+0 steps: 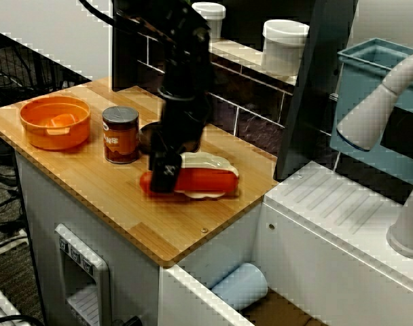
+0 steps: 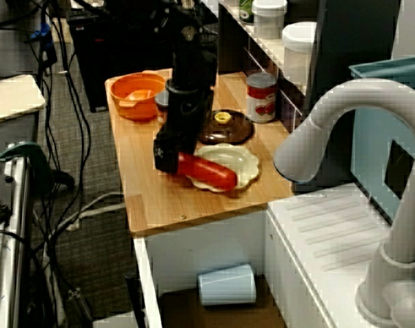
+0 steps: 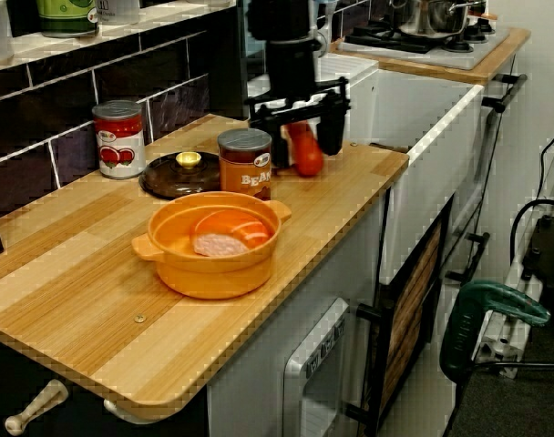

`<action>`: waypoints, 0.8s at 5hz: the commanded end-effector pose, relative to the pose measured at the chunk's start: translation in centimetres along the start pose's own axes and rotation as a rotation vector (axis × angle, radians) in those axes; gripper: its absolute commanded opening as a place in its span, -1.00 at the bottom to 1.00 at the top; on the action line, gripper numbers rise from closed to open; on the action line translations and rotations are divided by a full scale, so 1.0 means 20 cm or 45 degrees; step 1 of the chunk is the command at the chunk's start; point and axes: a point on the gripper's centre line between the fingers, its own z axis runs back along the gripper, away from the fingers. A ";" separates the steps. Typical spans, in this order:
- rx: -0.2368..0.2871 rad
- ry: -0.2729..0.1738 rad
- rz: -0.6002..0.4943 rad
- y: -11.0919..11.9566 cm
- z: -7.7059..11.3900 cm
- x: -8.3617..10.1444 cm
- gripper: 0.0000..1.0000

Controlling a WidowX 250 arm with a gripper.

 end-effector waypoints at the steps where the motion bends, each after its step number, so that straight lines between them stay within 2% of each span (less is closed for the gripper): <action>1: -0.086 -0.144 0.139 0.08 0.13 -0.08 1.00; 3: -0.161 -0.157 0.205 0.12 0.11 -0.08 1.00; 4: -0.195 -0.171 0.208 0.13 0.16 -0.10 1.00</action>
